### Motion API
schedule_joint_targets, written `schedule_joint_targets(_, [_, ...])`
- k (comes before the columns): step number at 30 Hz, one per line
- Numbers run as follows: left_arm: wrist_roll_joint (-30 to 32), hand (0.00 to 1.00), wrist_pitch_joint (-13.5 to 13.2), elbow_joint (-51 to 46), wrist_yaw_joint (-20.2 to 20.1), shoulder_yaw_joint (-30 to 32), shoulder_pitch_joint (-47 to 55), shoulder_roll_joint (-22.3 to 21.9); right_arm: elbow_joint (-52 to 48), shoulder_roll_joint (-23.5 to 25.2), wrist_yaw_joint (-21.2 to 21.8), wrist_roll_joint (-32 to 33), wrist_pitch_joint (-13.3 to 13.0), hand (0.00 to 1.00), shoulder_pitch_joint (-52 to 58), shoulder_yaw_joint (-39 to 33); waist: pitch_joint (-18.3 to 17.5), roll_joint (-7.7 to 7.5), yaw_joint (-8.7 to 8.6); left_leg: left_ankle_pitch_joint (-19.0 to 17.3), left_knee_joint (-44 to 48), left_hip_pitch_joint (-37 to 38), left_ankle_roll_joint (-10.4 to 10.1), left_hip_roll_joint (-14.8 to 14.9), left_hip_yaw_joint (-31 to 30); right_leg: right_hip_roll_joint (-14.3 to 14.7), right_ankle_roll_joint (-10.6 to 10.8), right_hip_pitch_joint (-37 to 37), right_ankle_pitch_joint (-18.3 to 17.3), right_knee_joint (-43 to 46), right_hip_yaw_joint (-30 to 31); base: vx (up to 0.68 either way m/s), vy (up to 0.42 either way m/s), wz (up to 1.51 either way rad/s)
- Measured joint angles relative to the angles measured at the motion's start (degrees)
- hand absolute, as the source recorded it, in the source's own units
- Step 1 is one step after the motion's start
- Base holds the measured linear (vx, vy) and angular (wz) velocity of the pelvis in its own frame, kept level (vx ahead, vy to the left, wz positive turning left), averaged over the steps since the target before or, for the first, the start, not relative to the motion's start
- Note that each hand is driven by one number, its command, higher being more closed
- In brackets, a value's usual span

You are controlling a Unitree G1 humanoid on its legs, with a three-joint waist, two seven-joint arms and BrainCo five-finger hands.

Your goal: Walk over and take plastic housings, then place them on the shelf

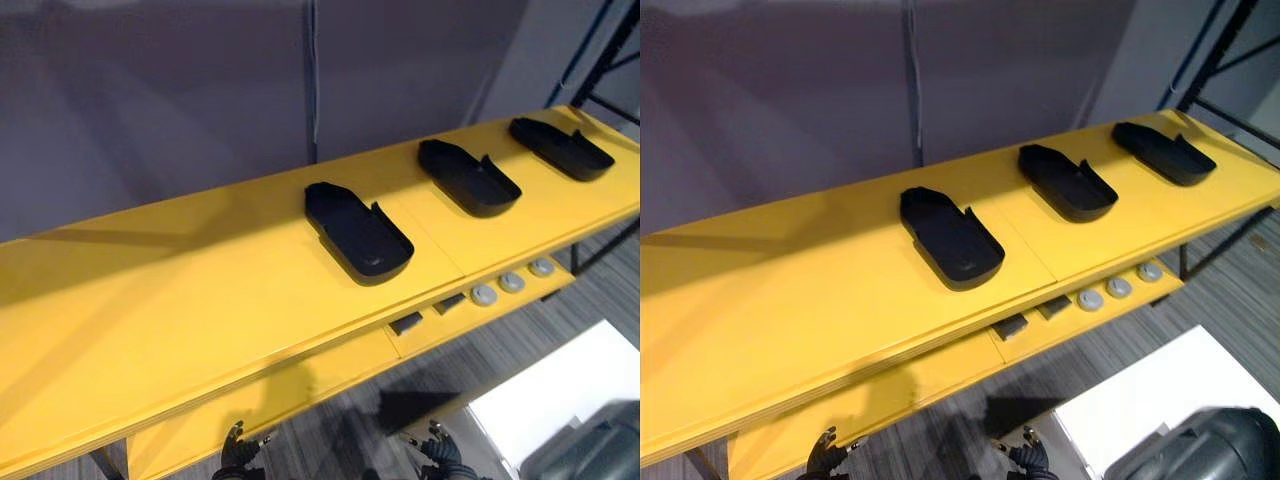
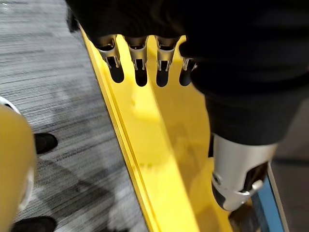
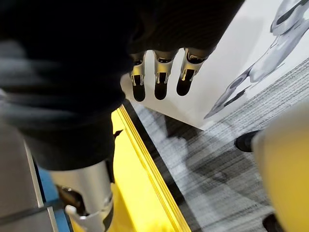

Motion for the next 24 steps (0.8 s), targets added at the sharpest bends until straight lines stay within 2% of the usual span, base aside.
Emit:
schedule_joint_targets(3, [1.2, 0.0, 0.0, -1.1, 0.0, -2.6, -3.0, 1.3, -3.9, 0.2, -0.7, -1.2, 0.0, 0.0, 0.2, 1.6, 0.3, -0.23, -0.05, -0.5, 3.0, -4.3, 0.8, 1.4, 2.5, 0.6, 1.4, -2.9, 4.8, -3.0, 0.5, -0.12, 0.044, -0.43])
schedule_joint_targets(5, [2.2, 0.0, -0.2, -1.8, 0.0, -3.2, -4.3, 1.3, -3.8, 0.1, -0.8, -1.2, 0.0, 0.0, 0.3, 1.8, 0.5, -0.27, -0.29, 0.2, 2.4, -5.5, 1.8, 1.6, 2.9, -0.1, 0.3, -5.7, -0.2, 5.9, -3.3, -0.09, 0.013, -0.09])
schedule_joint_targets(6, [2.3, 0.0, -0.2, -1.9, 0.0, -3.8, -4.7, 1.6, -2.8, 0.0, -0.8, -1.3, 0.0, 0.0, 0.7, 1.7, 0.4, -0.19, -0.41, 0.6, 2.2, -5.2, 1.9, 1.5, 3.0, -1.0, 0.9, -6.4, -4.8, 14.5, -6.1, -0.03, -0.025, 0.09])
schedule_joint_targets(7, [2.3, 0.0, -0.1, -1.9, 0.0, -3.8, -4.7, 1.6, -1.1, -0.1, -0.8, -1.4, 0.0, 0.0, 1.1, 1.7, -0.2, -0.41, -0.5, 0.9, 1.8, -5.2, 1.7, 1.0, 2.6, -1.8, 2.0, -5.1, -7.6, 18.9, -7.3, 0.0, -0.035, 0.13])
schedule_joint_targets(9, [2.3, 0.0, 0.0, -1.9, -0.1, -3.9, -4.9, 2.1, 1.3, -0.5, -0.8, -1.4, 0.0, 0.0, 0.9, 1.7, -1.2, -2.08, -0.5, 1.6, 2.1, -5.9, 1.5, -0.3, 2.5, -3.8, 3.4, -3.2, -10.1, 17.5, -8.1, 0.02, -0.096, -0.07])
schedule_joint_targets(10, [2.3, 0.0, 0.3, -1.8, -0.1, -3.8, -5.2, 2.5, 3.2, -1.9, -0.8, -1.4, 0.1, 0.0, -1.0, 2.1, -1.9, -2.5, -0.01, 2.2, 2.6, -8.2, 1.4, -0.9, 3.7, -4.1, 2.9, -4.2, -10.3, 12.7, -9.0, 0.0, -0.107, -0.51])
schedule_joint_targets(11, [2.3, 0.0, 0.4, -1.8, -0.1, -3.8, -5.3, 2.6, 3.6, -2.6, -0.8, -1.4, 0.1, 0.0, -2.2, 2.1, -1.9, -2.47, 0.0, 2.7, 2.3, -8.9, 1.6, -1.0, 3.8, -3.8, 2.1, -4.5, -9.8, 11.1, -9.1, -0.04, -0.128, -0.82])
schedule_joint_targets(13, [2.3, 0.0, 0.7, -1.7, -0.2, -3.9, -5.8, 2.2, 5.7, -5.1, -0.7, -2.5, 0.1, 0.0, -5.3, 3.2, -2.3, -1.92, -0.23, 4.6, -0.5, -9.7, 1.1, -0.5, 5.3, -3.0, -1.0, -5.3, -7.0, 6.2, -8.3, -0.1, -0.084, -0.8])
schedule_joint_targets(16, [2.3, 0.0, 0.7, -1.1, -0.4, -4.5, -6.6, 1.6, 6.3, -5.4, -0.9, -2.7, 0.2, 0.0, -6.0, 3.0, -2.7, -1.75, -0.37, 6.2, -2.5, -8.7, 1.3, -0.1, 7.5, -2.2, -1.0, -5.0, -2.9, 0.9, -5.0, -0.12, 0.033, -0.67])
schedule_joint_targets(20, [2.7, 0.0, 0.8, 0.5, -0.4, -4.5, -5.8, 1.9, 6.3, -4.9, -1.3, -3.0, 0.2, 0.0, -5.9, 1.6, -3.9, -0.42, -0.55, 6.2, -2.4, -6.9, 1.3, 0.8, 13.1, -2.8, -1.2, -2.6, 3.9, -8.4, -3.8, -0.13, 0.062, -0.86])
schedule_joint_targets(21, [2.9, 0.0, 0.8, 0.6, -0.4, -4.5, -5.7, 1.9, 6.3, -4.9, -1.3, -3.1, 0.2, 0.0, -6.0, 1.3, -3.8, -0.12, -0.77, 6.2, -2.4, -6.8, 1.3, 1.1, 13.8, -3.1, -1.9, -2.8, 3.5, -8.5, -4.8, -0.17, 0.023, -0.76])
schedule_joint_targets(23, [3.4, 0.0, 0.9, 0.5, -0.3, -4.4, -4.6, 2.8, 7.0, -4.3, -1.3, -3.5, 0.4, 0.0, -6.0, 1.0, -3.8, 1.02, -0.31, 5.6, -3.2, -4.6, 1.4, 3.1, 20.2, -6.7, -3.6, -5.3, 1.9, -1.7, -19.0, -0.18, 0.016, -1.09])
schedule_joint_targets(24, [3.4, 0.0, 1.0, 0.6, -0.3, -4.4, -4.0, 3.0, 7.2, -4.1, -1.3, -3.6, 0.4, 0.0, -6.2, 1.1, -3.8, 1.13, -0.3, 5.6, -3.1, -4.2, 1.3, 3.7, 21.9, -8.0, -3.6, -6.4, 1.6, 1.2, -22.9, -0.18, -0.043, -1.4])
